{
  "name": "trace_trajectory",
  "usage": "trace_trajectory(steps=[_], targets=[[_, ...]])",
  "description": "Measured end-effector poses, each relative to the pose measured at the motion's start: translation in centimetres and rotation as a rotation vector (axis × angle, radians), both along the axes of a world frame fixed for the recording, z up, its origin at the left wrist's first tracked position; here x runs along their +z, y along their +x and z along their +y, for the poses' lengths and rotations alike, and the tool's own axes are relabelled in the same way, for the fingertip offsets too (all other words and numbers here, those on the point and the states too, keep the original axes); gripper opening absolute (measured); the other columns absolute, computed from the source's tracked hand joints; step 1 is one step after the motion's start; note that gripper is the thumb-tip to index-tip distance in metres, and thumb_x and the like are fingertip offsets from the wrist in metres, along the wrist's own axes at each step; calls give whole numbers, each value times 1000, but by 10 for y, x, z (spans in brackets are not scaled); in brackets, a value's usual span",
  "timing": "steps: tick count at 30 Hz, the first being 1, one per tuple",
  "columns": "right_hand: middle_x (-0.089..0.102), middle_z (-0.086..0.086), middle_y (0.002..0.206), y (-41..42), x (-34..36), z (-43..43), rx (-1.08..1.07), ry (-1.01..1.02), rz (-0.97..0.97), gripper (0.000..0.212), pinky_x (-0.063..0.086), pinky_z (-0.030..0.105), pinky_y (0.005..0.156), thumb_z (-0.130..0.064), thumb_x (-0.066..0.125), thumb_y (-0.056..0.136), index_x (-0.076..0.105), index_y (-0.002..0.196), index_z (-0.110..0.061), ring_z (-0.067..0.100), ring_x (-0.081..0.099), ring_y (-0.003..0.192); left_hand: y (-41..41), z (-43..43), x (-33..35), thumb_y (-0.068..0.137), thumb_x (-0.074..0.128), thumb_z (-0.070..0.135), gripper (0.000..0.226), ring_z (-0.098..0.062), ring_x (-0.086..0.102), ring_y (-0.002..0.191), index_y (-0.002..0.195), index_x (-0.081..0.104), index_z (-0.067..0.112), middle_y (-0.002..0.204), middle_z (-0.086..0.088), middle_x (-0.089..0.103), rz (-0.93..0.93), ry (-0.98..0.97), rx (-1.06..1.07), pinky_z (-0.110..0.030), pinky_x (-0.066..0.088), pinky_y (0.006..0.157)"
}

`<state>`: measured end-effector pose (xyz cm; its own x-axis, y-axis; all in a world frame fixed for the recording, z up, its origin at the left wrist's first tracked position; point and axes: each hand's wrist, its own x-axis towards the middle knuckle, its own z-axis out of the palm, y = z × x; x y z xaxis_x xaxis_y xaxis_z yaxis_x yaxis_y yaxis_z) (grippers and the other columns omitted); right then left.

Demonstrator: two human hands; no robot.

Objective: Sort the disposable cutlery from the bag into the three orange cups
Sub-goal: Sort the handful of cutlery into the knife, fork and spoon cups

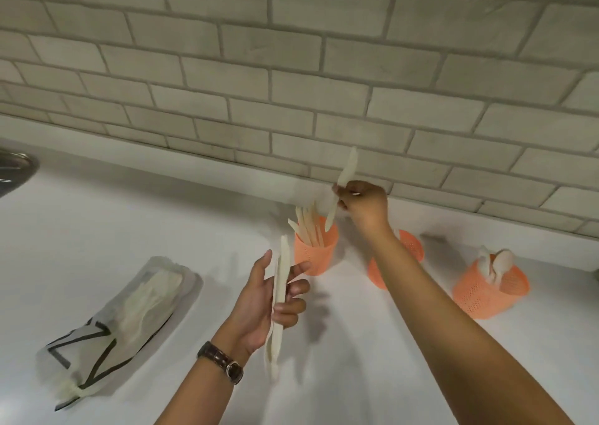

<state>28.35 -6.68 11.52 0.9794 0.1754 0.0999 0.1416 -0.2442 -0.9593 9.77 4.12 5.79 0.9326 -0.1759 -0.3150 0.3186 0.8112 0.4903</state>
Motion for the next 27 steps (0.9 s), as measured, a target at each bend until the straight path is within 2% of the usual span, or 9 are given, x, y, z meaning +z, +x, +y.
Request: trace_trajectory(steps=[2,4,7,10,12,14,16,21,27], targets=[[60,-7,48,2,-21,10,21,-141,22,26,40,20,53,-14,71,80,59,57,-16,0,51,42,1,3,0,81,40,49,45,-7,30,37,92,59,9,66,-1,38,-2,-12,29,-13,21,32],[71,10,83,-2,-36,13,31,-245,74,9,45,23,70,-12,71,79,70,86,-7,16,63,70,1,5,-1,80,37,37,32,-8,30,38,89,52,10,67,-2,38,-2,5,57,-15,21,33],[63,6,120,-12,-44,7,-37,-220,48,40,45,24,84,-15,72,78,62,117,-10,20,62,93,1,4,-1,78,34,24,21,-8,28,39,86,48,10,66,-2,38,2,83,67,-14,20,34],[64,-7,106,-40,-35,-7,-64,-135,-133,25,51,37,82,-18,70,79,64,101,-27,9,57,73,1,1,1,77,39,21,20,-9,27,40,86,52,9,63,-2,41,-10,191,46,-16,20,36],[66,-6,88,-68,-29,-17,9,-16,-136,24,53,40,77,-10,67,80,62,87,-33,23,62,74,2,-2,3,78,43,19,21,-10,29,42,92,53,7,62,-2,43,-30,250,30,-17,22,38],[65,-4,73,-95,-24,-28,85,73,-120,25,51,33,67,-5,67,81,64,82,-30,33,59,69,5,-6,3,81,46,15,26,-11,31,47,104,53,6,62,-2,43,-65,273,31,-18,27,42],[66,-10,72,-114,-23,-40,172,62,-161,20,46,19,61,-6,69,81,67,80,-26,19,54,60,8,-9,2,89,43,12,25,-12,34,52,110,55,5,65,-2,43,-90,318,44,-19,33,47],[59,-16,87,-131,-32,-62,459,-315,-490,16,48,21,64,-16,68,81,72,91,-27,12,59,73,13,-21,4,98,40,10,26,-22,47,77,117,58,8,89,-10,56,-104,550,34,-24,43,63],[67,2,88,-126,-25,-71,616,-761,-1036,23,35,21,59,-9,73,71,74,92,-18,18,58,74,14,-28,6,93,46,2,25,-24,53,80,112,63,-1,90,-16,58,-34,607,28,-28,48,70]])
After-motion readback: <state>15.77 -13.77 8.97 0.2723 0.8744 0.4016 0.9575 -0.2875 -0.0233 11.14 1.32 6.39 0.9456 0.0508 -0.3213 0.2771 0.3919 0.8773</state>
